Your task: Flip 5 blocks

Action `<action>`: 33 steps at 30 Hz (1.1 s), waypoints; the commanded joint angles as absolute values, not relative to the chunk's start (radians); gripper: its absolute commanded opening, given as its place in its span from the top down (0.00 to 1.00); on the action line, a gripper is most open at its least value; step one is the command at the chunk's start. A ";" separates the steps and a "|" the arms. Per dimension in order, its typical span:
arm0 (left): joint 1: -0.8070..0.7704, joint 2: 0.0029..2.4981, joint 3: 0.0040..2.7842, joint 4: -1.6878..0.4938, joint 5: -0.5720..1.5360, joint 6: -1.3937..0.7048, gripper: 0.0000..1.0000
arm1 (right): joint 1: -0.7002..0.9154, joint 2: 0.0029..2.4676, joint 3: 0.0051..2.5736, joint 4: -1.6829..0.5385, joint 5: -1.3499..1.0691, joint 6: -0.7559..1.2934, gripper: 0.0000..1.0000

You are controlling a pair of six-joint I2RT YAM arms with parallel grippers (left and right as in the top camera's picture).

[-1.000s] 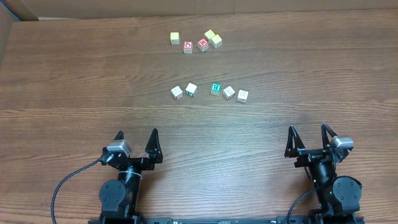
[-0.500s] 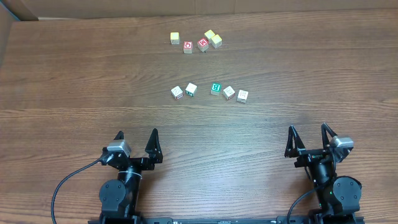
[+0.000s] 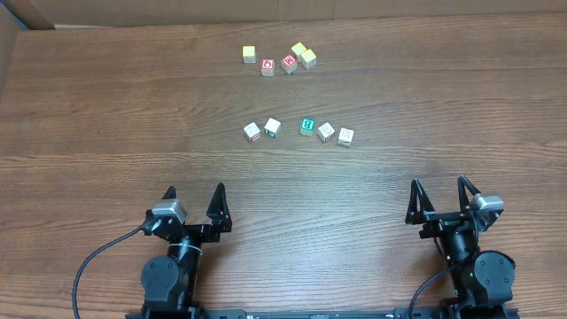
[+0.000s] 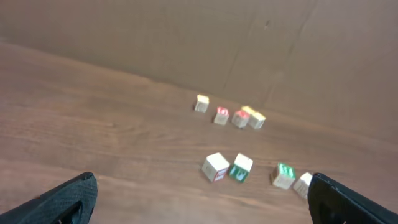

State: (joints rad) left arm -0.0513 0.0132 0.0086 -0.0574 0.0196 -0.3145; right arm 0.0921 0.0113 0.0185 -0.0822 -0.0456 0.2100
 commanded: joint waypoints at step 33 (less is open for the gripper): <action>-0.045 1.134 2.000 -1.224 0.236 -0.071 0.00 | 0.089 1.254 1.987 -1.347 -0.142 0.201 0.00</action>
